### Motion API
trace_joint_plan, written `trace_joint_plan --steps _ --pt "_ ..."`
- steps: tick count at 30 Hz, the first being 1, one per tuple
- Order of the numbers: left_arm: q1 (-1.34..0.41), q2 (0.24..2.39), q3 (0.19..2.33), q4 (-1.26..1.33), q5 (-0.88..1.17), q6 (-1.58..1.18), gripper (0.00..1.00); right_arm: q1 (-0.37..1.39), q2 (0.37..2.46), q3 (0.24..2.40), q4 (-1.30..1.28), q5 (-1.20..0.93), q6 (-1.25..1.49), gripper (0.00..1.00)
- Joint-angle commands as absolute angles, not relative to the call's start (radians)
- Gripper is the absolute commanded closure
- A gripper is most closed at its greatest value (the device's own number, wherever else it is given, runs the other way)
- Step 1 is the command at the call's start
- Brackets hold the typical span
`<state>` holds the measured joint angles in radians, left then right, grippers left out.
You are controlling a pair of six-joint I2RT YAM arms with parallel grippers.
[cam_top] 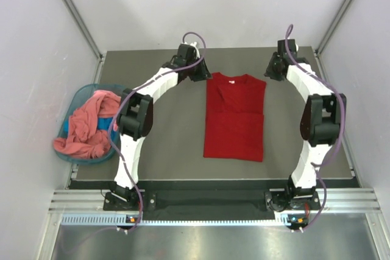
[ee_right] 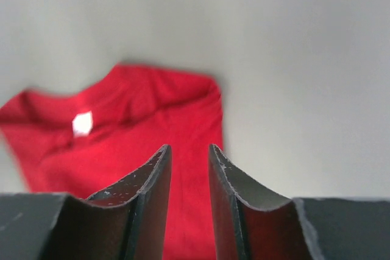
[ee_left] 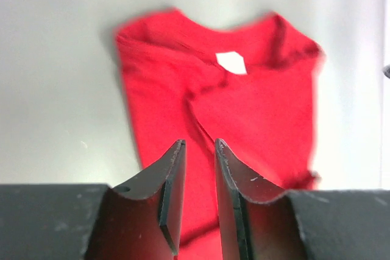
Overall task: Fold and stack the t-shirts
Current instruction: Fold the tshirt
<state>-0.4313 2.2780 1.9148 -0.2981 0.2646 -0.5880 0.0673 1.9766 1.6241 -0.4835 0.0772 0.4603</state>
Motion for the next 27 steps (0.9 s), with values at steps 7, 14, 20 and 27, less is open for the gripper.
trace_joint_plan --steps 7,14,20,27 --pt "-0.476 2.103 1.677 -0.198 0.541 -0.492 0.71 0.112 1.682 1.388 -0.538 -0.133 0.377 0.66" --pt "-0.480 1.930 1.410 -0.250 0.488 -0.554 0.72 0.152 1.488 1.081 -0.594 -0.118 0.463 0.55" --pt "-0.538 1.732 1.142 -0.331 0.431 -0.543 0.66 0.175 1.218 0.809 -0.632 -0.167 0.529 0.50" --pt "-0.589 1.615 0.830 -0.146 0.509 -0.652 0.58 0.187 1.077 0.640 -0.617 -0.222 0.583 0.48"
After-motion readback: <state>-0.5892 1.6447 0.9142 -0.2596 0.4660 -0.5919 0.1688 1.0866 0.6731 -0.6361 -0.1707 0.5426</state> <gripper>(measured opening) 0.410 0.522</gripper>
